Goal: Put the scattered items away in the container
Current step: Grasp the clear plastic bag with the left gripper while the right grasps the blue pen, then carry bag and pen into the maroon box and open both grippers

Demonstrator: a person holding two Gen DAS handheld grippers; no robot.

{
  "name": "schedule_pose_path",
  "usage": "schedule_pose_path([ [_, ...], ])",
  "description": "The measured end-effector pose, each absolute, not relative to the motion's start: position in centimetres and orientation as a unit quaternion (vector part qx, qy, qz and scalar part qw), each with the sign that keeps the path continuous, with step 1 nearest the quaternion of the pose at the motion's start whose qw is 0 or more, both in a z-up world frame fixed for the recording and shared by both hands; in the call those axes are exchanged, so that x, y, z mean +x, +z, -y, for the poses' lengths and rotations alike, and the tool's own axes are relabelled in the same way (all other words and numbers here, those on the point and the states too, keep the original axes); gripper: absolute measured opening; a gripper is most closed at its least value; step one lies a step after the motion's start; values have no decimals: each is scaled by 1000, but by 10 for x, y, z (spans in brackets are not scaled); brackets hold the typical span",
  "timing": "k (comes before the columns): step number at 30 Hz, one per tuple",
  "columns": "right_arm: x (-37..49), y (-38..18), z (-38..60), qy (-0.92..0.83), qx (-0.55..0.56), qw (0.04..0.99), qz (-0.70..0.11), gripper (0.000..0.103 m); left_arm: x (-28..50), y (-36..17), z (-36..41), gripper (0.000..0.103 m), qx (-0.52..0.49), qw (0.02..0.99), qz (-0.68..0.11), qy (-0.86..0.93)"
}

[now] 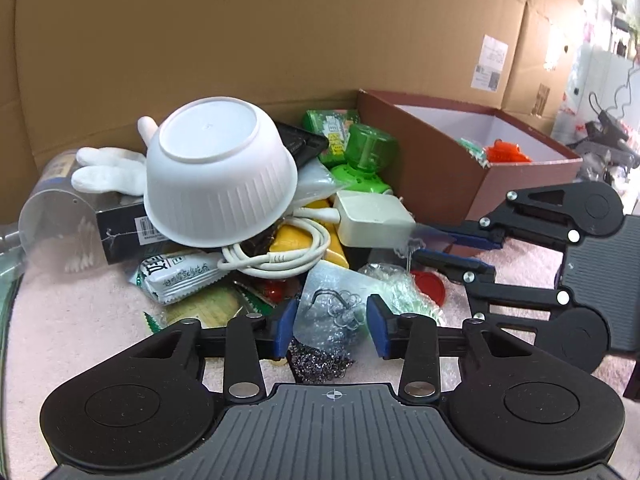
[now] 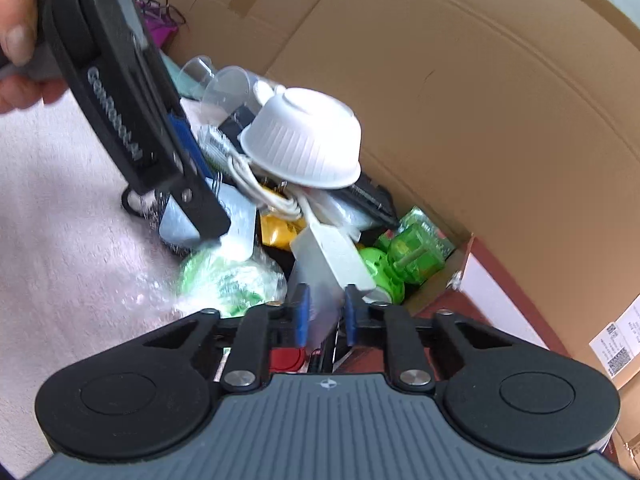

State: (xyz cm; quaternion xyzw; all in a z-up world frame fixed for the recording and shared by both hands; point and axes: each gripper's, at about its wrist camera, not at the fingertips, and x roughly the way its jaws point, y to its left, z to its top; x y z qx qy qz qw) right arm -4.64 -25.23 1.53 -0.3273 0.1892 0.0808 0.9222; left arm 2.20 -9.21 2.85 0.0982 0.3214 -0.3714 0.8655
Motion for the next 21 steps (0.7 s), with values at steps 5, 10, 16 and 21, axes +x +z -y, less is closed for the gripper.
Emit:
schedule_pose_path([
  [5, -49, 15, 255, 86, -315, 927, -187, 12, 16, 33, 89, 26, 92, 873, -310, -365],
  [10, -59, 20, 260, 87, -302, 933, -173, 8, 7, 36, 84, 13, 87, 872, -302, -375],
  [16, -70, 23, 259, 88, -295, 938, -161, 2, -2, 42, 76, 13, 74, 881, -285, -371],
  [21, -79, 32, 260, 84, -283, 945, -143, 1, -9, 53, 71, 13, 68, 888, -272, -364],
])
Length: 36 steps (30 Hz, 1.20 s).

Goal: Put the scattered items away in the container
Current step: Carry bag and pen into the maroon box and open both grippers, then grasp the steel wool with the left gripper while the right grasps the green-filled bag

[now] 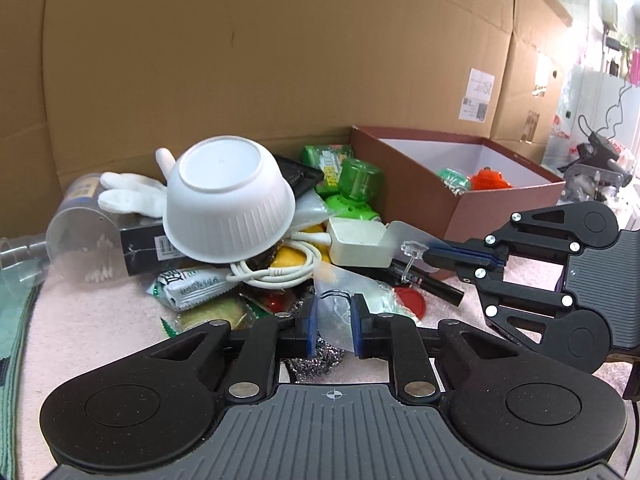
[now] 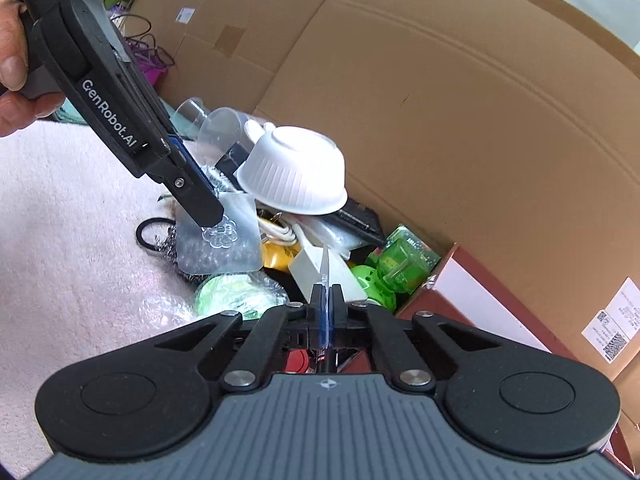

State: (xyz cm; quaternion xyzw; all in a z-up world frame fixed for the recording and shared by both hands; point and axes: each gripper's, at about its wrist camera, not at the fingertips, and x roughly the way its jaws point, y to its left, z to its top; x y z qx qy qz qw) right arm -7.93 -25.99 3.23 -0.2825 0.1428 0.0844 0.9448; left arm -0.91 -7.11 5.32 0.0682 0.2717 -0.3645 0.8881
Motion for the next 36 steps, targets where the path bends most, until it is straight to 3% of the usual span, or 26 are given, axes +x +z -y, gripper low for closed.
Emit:
schedule_pose_path([
  [6, -104, 56, 276, 53, -254, 960, -102, 1, -19, 95, 87, 13, 37, 894, -224, -387],
  [15, -117, 110, 363, -61, -194, 977, -60, 1, 3, 141, 209, 17, 65, 882, -199, -423],
  [16, -113, 111, 372, -72, -190, 977, -65, 1, 9, 139, 225, 39, 68, 878, -210, -425],
  [17, -107, 111, 382, -81, -186, 976, -74, 1, 16, 135, 241, 49, 74, 873, -225, -426],
  [18, -99, 110, 392, -88, -179, 976, -86, 1, 20, 129, 256, 76, 83, 871, -241, -419],
  [19, -93, 109, 400, -96, -173, 975, -98, 3, 23, 122, 269, 88, 94, 874, -250, -406],
  [20, -90, 107, 406, -105, -168, 975, -104, 12, 23, 117, 280, 87, 111, 876, -253, -395],
  [21, -90, 104, 412, -113, -164, 974, -108, 36, 20, 114, 287, 86, 125, 876, -249, -393],
  [23, -94, 102, 418, -118, -157, 976, -98, 69, 16, 113, 289, 84, 125, 874, -243, -401],
  [31, -147, 106, 396, -52, -144, 987, -40, 67, -5, 147, 177, 81, 82, 889, -205, -400],
  [36, -155, 77, 319, 32, -234, 969, -77, 67, -9, 125, 86, 81, 77, 909, -239, -333],
])
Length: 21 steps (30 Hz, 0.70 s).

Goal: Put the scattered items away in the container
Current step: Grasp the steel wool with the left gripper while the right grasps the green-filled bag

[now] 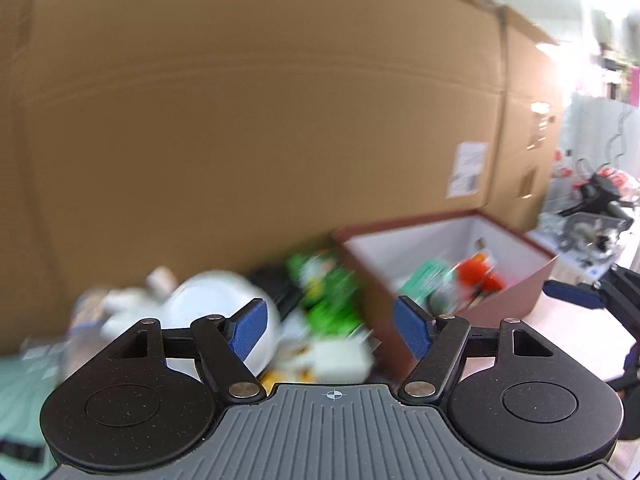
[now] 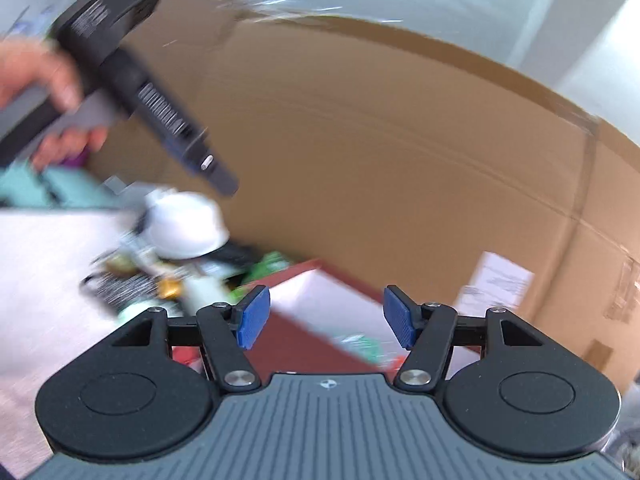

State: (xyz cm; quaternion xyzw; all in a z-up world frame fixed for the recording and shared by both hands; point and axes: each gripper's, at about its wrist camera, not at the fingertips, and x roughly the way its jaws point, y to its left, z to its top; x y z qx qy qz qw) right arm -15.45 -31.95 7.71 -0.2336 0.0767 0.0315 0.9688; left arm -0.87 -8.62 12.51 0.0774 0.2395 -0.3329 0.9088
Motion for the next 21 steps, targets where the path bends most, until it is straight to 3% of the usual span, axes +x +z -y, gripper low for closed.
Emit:
schedule_pose_path([
  [5, -145, 31, 232, 81, -361, 924, -96, 67, -13, 74, 40, 81, 86, 906, -284, -303],
  [8, -132, 12, 198, 86, -410, 902, -104, 67, -29, 55, 48, 81, 168, 905, -243, -305],
  [11, -119, 6, 183, 89, -422, 894, -119, 67, -36, 44, 63, 81, 226, 893, -216, -323],
  [21, -97, -5, 183, 91, -421, 890, -152, 68, -23, 16, 99, 76, 274, 859, -245, -358],
])
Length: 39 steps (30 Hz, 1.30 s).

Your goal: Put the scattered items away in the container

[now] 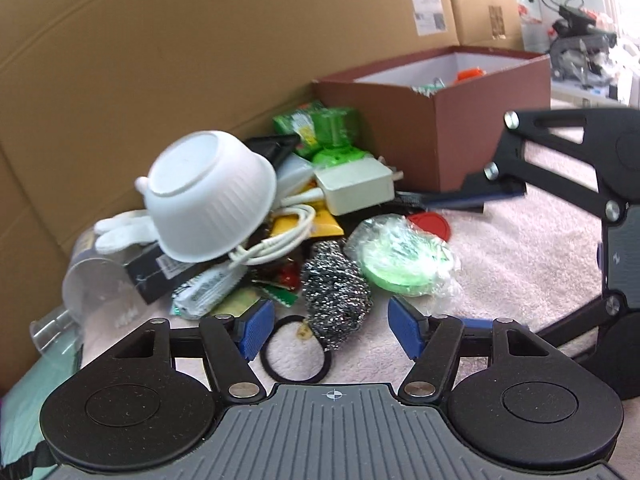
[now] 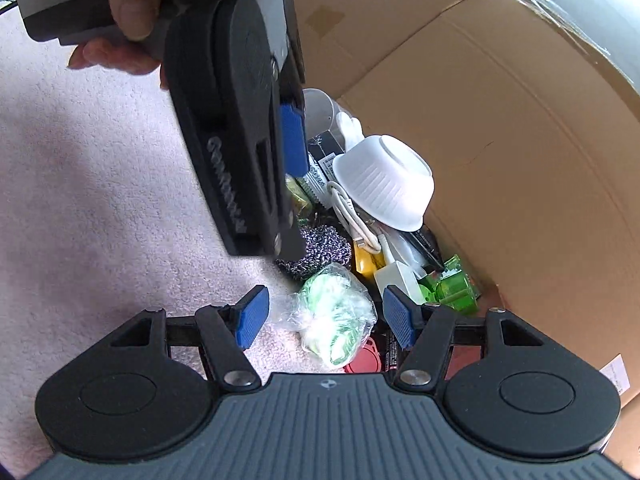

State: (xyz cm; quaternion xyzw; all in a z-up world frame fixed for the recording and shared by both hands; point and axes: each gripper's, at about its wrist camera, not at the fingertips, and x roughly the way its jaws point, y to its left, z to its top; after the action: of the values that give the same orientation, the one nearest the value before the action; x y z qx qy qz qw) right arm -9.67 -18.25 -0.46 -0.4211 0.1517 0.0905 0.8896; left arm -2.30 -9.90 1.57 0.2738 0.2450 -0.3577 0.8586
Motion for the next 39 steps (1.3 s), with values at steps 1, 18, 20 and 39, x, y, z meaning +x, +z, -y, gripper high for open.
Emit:
schedule_pose_path([
  [1, -95, -5, 184, 86, -422, 890, -152, 68, -21, 13, 103, 75, 278, 855, -250, -359],
  [18, -87, 5, 217, 89, -356, 914, -171, 14, -11, 34, 76, 32, 159, 869, -270, -382],
  [20, -103, 19, 225, 86, -334, 926, -152, 14, -22, 51, 70, 32, 136, 874, -253, -392],
  [39, -100, 114, 394, -114, -181, 971, -106, 72, 25, 125, 236, 75, 70, 854, -243, -454],
])
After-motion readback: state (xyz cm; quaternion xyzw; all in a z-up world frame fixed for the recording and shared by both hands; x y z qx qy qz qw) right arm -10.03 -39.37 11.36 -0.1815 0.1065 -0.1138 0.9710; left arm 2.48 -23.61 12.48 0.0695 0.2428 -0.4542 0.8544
